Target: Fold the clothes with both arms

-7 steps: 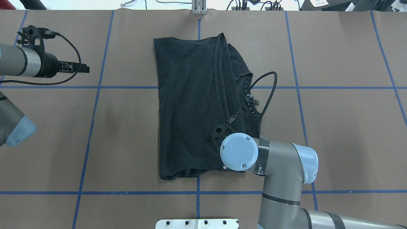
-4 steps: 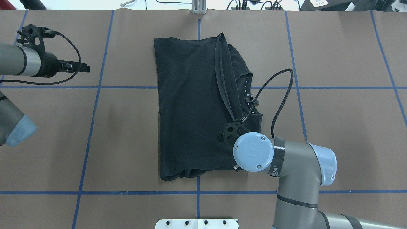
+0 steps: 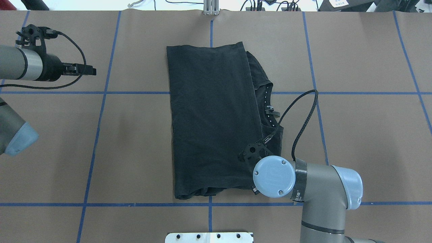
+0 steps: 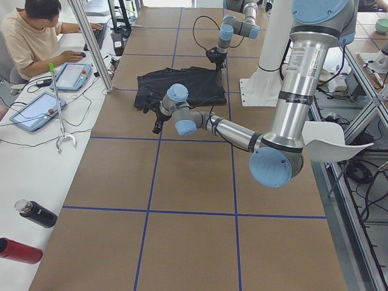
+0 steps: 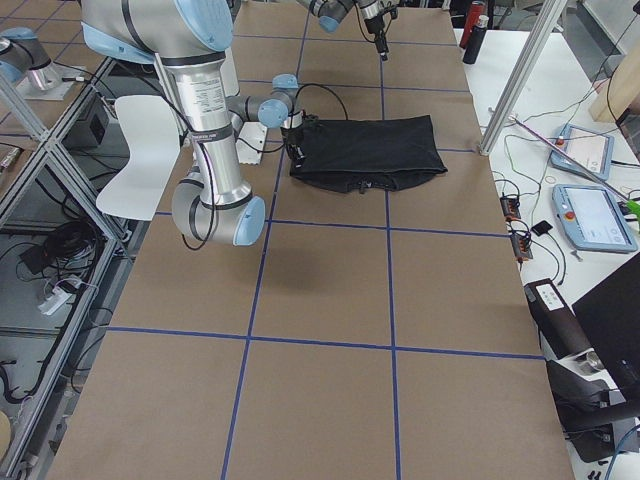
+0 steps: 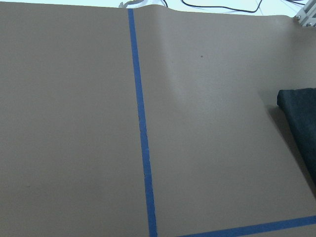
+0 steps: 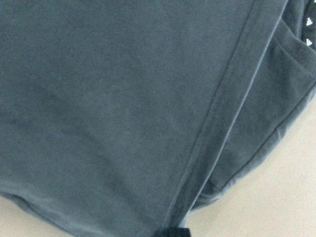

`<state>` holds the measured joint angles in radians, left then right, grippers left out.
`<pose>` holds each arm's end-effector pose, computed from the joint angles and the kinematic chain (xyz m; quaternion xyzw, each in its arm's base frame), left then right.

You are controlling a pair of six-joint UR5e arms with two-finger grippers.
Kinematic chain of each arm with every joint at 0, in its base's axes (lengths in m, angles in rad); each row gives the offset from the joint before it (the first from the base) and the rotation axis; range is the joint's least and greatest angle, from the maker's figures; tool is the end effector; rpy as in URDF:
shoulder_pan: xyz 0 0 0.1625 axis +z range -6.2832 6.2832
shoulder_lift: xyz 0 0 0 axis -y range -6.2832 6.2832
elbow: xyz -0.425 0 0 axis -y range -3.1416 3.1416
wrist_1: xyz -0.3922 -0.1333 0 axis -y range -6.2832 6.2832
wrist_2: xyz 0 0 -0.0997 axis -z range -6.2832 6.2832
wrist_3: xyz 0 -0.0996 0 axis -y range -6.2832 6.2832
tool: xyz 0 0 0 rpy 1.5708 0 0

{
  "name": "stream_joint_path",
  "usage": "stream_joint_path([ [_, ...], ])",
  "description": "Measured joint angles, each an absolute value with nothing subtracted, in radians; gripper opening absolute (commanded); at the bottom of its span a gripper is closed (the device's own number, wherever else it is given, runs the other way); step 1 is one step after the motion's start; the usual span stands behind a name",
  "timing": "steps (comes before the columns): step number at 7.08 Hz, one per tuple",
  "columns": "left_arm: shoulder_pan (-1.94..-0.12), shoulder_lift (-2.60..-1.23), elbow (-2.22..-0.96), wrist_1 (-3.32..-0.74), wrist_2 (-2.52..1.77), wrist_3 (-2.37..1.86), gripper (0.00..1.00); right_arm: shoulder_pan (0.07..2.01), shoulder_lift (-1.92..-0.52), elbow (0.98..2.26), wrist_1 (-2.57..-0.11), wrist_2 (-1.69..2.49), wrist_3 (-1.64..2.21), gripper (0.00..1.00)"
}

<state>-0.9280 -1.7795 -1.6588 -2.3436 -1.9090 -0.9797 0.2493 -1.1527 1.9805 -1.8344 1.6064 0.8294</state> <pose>0.2755 -0.5351 0.4213 0.2409 0.4640 -0.0576 0.8505 -0.5256 -0.2677 0.2929 0.1173 -0.2530 -0.2387 0.9302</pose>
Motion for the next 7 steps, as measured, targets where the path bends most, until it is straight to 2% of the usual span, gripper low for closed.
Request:
stream_joint_path([
  [3,-0.928,-1.779,-1.664,-2.342,-1.908,-0.991,0.98,0.269,-1.149,1.98,-1.814,1.609,1.007,0.82],
  [7,-0.927,-1.781,-1.665,-2.342,-1.908,-0.994,0.98,0.283,-1.174,1.973,-1.655,1.608,1.698,0.77],
])
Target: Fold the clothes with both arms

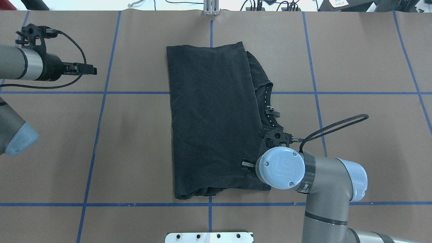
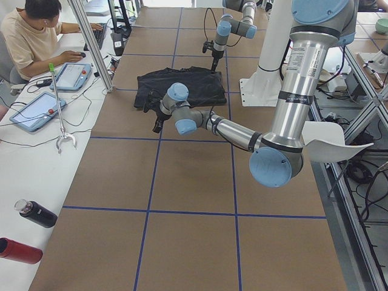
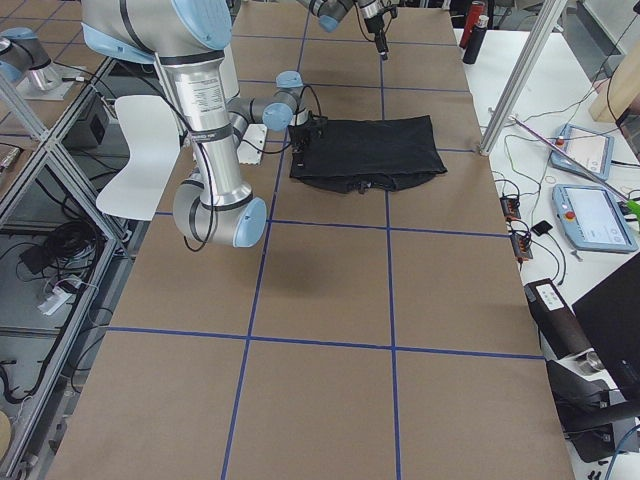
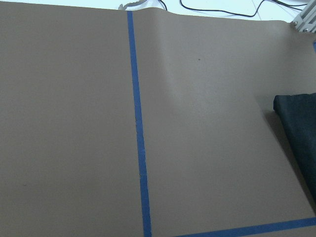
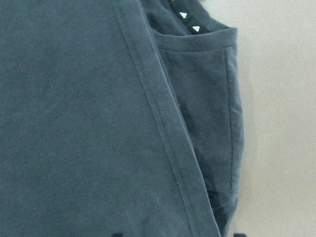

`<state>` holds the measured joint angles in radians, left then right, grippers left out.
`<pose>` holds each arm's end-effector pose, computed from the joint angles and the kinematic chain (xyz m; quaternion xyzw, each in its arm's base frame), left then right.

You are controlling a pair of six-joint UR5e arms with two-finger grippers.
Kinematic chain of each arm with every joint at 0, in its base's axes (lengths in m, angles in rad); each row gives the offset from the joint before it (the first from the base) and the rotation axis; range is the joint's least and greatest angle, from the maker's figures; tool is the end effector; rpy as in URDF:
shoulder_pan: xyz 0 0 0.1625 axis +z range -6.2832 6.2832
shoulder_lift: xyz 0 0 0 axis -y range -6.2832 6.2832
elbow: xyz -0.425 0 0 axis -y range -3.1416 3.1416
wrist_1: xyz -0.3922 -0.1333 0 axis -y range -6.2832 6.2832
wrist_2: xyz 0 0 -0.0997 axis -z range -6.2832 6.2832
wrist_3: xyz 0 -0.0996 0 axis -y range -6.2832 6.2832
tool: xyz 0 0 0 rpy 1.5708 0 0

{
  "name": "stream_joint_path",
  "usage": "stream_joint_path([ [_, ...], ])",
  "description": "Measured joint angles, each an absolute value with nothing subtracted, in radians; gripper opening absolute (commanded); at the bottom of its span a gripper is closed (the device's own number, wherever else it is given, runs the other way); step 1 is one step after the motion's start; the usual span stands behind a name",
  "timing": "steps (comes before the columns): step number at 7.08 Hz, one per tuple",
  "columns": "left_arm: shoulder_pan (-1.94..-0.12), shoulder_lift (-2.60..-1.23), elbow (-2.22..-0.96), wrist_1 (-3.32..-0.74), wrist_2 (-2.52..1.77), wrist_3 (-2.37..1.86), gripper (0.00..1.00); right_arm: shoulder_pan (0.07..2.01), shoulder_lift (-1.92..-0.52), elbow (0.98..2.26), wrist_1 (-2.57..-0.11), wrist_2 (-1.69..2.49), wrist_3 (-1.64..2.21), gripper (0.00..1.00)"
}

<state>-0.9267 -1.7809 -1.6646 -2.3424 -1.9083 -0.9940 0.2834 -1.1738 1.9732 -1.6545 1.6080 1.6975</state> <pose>0.2758 -0.5344 0.4177 0.2395 0.4674 -0.0627 0.8487 -0.5190 -0.2861 0.2830 0.0100 -0.3505 0.1843 0.9182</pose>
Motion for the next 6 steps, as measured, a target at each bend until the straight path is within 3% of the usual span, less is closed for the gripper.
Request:
stream_joint_path([
  [2,-0.927,-1.784,-1.665,-2.342,-1.908,-0.994,0.98,0.284,-1.213,1.96,-1.591,1.59,1.937,0.77],
  [6,-0.927,-1.784,-1.67,-2.342,-1.908,-0.995,0.98,0.284,-1.225,1.926,-1.571,1.567,1.995,0.74],
])
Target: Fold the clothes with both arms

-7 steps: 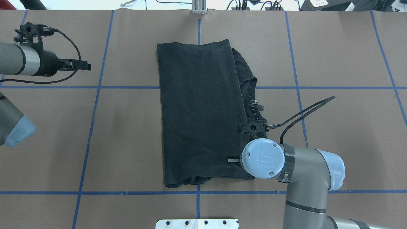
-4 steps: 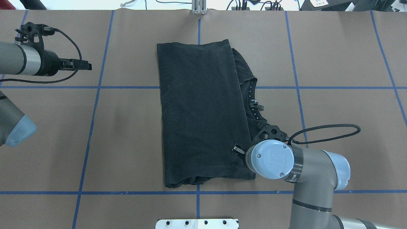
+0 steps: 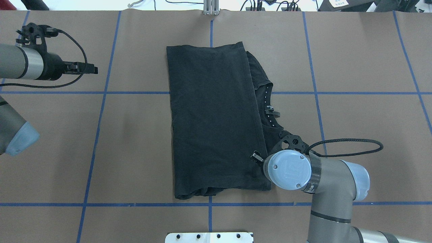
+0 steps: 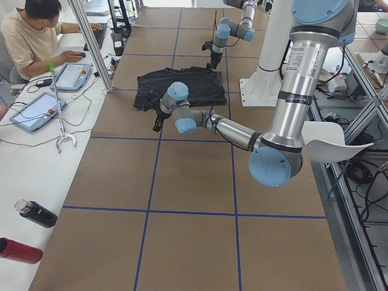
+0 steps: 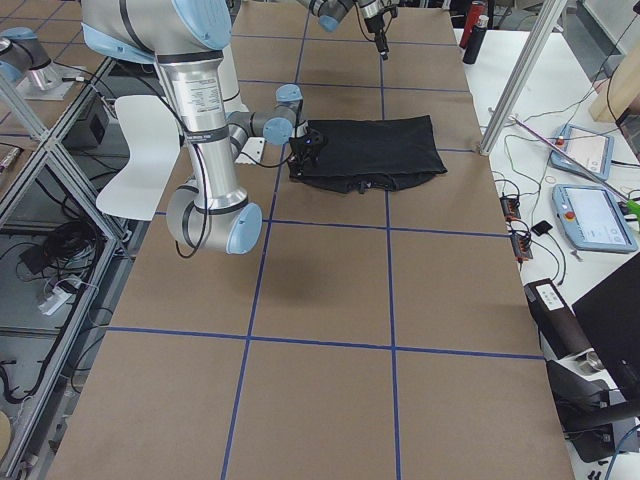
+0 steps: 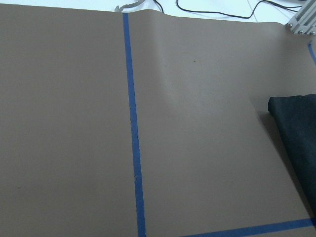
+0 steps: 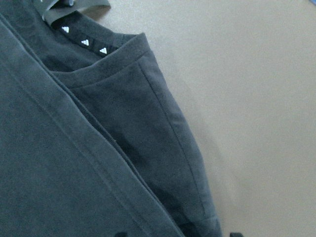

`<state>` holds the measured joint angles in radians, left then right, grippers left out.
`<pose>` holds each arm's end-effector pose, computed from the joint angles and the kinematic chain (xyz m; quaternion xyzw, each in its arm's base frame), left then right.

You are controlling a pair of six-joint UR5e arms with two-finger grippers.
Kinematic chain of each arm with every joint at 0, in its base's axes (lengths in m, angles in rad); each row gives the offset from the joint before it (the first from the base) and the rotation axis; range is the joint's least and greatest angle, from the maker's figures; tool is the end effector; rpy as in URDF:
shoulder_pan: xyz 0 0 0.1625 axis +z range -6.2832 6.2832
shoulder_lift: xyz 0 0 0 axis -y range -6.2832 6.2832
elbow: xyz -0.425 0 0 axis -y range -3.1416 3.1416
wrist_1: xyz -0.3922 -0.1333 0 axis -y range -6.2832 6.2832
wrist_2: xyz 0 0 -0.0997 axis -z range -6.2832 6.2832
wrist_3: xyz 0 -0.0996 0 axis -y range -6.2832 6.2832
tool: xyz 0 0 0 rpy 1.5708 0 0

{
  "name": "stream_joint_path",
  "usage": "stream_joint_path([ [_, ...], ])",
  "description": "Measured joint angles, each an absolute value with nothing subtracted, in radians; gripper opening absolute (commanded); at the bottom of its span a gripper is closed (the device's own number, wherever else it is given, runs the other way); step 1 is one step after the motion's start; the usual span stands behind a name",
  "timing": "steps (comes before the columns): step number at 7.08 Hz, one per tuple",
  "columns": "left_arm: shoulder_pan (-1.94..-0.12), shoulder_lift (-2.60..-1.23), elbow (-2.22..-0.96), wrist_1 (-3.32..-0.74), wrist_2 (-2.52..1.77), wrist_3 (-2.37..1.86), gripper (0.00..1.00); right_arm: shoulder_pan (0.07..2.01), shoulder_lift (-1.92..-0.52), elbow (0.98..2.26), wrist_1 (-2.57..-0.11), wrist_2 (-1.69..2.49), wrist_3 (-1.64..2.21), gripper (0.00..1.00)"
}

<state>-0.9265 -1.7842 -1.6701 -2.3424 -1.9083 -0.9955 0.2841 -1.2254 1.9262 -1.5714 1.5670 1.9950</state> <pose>0.2759 -0.5343 0.4130 0.2419 0.4700 -0.0622 0.8466 -0.5232 -0.2920 0.3214 -0.0222 -0.3423 0.3264 0.8808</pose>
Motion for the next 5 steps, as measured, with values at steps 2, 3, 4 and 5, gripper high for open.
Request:
stream_joint_path([
  [2,-0.927,-1.782,-1.674,-2.342,-1.908,-0.997,0.98,0.284,-1.222,1.911,-1.571,1.565,1.994,0.6],
  [3,-0.927,-1.782,-1.676,-2.342,-1.908,-0.997,0.98,0.284,-1.22,1.907,-1.571,1.565,1.994,0.45],
  [4,-0.928,-1.781,-1.676,-2.342,-1.908,-0.997,0.98,0.285,-1.219,1.906,-1.571,1.565,1.994,0.2],
  [5,-0.928,-1.78,-1.677,-2.342,-1.908,-0.997,0.98,0.286,-1.219,1.906,-1.571,1.565,1.994,0.0],
])
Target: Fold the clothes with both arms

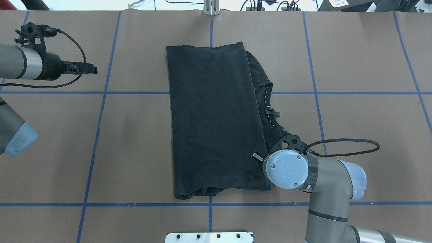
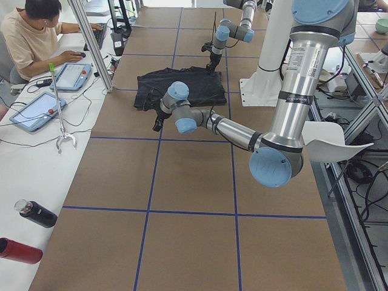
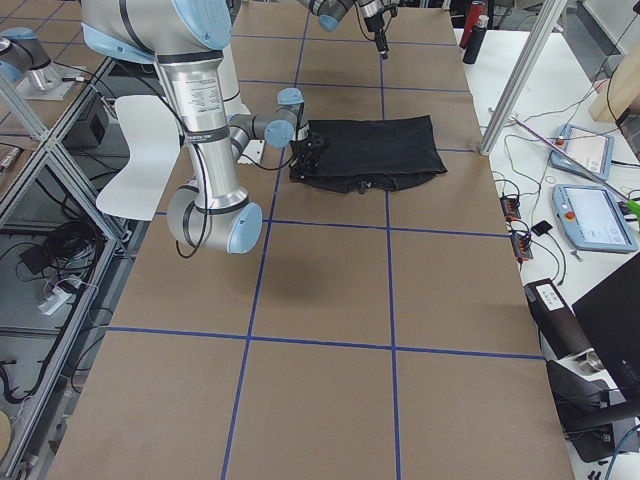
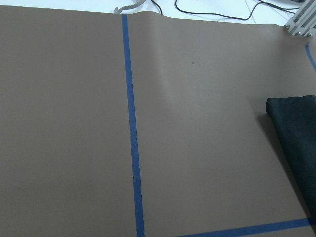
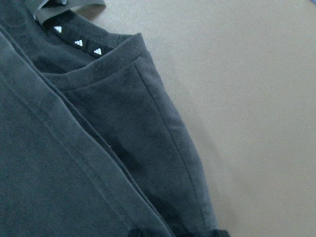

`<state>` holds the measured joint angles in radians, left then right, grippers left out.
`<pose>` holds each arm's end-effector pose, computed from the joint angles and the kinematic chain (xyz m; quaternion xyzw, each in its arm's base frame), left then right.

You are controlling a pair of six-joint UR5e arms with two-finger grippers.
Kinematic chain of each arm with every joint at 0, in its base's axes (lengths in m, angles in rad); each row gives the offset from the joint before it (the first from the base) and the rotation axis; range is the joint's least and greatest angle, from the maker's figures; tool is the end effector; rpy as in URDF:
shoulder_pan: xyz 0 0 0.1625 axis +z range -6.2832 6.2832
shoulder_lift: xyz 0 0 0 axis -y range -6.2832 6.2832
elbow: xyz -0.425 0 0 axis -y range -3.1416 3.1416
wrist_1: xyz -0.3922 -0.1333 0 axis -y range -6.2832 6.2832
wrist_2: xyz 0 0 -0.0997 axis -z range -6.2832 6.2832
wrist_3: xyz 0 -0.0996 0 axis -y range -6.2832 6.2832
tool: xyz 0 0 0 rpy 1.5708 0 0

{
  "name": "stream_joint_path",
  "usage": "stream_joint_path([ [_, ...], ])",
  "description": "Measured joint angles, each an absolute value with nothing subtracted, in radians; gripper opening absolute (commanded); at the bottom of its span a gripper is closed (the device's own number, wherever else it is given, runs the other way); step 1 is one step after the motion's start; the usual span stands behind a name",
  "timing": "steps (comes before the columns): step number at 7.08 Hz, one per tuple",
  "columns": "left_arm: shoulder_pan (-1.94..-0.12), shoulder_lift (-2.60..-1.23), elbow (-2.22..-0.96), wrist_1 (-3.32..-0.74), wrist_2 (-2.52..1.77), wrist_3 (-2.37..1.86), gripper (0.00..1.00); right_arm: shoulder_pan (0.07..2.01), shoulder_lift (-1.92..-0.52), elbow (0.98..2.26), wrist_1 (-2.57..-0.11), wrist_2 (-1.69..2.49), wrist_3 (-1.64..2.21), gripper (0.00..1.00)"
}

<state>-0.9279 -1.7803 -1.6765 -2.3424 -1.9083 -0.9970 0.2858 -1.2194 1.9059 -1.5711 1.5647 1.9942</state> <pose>0.2739 -0.5330 0.4121 0.2427 0.4707 -0.0631 0.8459 -0.5282 -0.2948 0.3268 -0.0203 -0.3358 0.3279 0.8828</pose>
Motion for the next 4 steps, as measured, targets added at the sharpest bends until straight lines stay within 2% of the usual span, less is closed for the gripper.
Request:
stream_joint_path([
  [4,-0.928,-1.78,-1.682,-2.342,-1.908,-1.005,0.98,0.287,-1.219,1.92,-1.574,1.565,1.995,0.0],
])
